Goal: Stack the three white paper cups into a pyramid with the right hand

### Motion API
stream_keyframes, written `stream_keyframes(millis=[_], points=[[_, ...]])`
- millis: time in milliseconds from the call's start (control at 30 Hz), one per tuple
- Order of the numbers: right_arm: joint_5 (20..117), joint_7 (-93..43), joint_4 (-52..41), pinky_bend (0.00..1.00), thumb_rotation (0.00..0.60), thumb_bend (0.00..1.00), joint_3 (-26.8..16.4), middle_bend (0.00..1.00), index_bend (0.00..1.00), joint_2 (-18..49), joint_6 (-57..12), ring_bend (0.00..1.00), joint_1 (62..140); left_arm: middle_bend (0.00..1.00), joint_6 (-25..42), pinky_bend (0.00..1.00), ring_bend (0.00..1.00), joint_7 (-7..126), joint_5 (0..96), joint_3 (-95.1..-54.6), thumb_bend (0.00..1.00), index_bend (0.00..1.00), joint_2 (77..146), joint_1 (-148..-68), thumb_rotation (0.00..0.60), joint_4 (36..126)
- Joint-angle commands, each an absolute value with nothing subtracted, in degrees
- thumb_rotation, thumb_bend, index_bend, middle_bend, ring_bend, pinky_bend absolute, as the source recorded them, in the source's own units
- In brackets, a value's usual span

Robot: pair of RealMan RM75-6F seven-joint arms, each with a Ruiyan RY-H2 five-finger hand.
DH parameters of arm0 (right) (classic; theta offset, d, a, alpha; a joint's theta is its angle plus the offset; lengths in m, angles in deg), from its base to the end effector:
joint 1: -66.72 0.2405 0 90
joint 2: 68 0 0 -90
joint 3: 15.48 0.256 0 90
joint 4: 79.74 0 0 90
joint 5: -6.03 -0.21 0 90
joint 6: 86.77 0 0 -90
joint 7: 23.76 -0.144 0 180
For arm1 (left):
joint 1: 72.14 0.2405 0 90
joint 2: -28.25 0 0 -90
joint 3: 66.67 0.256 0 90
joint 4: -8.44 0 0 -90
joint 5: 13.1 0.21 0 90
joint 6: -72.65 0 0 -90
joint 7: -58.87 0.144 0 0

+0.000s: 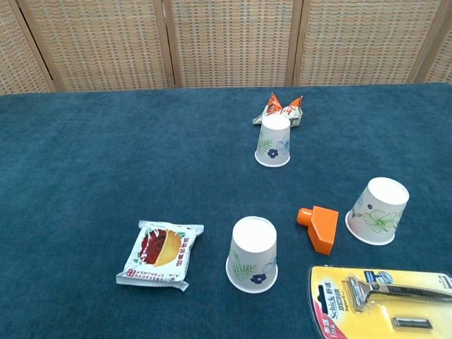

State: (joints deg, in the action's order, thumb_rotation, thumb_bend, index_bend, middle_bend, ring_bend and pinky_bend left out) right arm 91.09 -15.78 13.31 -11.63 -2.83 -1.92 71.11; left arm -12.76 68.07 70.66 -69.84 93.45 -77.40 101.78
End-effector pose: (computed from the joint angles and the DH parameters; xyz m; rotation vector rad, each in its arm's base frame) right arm -0.3093 -0.1818 0.1547 1.3967 -0.8247 0.8204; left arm -0.3090 0.1838 0.1549 -1.3924 -0.8151 -0.8055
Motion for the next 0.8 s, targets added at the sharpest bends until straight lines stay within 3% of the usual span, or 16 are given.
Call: stream_keyframes(millis=[33,800], points=[[91.2,-16.1,13.2,0.00,0.600,0.01,-11.7,0.00,0.00,-2.8,-2.0,0.00,71.1,0.00,-12.7,0.00,0.00,68.1,70.5,-69.9,0.20,0.00,93.3,-77.4,0.600,101.9],[91.2,-17.6,13.3,0.00,0.600,0.01,-11.7,0.00,0.00,-3.0,-2.6,0.00,71.5,0.00,-13.1,0.00,0.00,67.8,70.6,-70.0,0.20,0.00,92.8,-77.2,0.600,102.6]])
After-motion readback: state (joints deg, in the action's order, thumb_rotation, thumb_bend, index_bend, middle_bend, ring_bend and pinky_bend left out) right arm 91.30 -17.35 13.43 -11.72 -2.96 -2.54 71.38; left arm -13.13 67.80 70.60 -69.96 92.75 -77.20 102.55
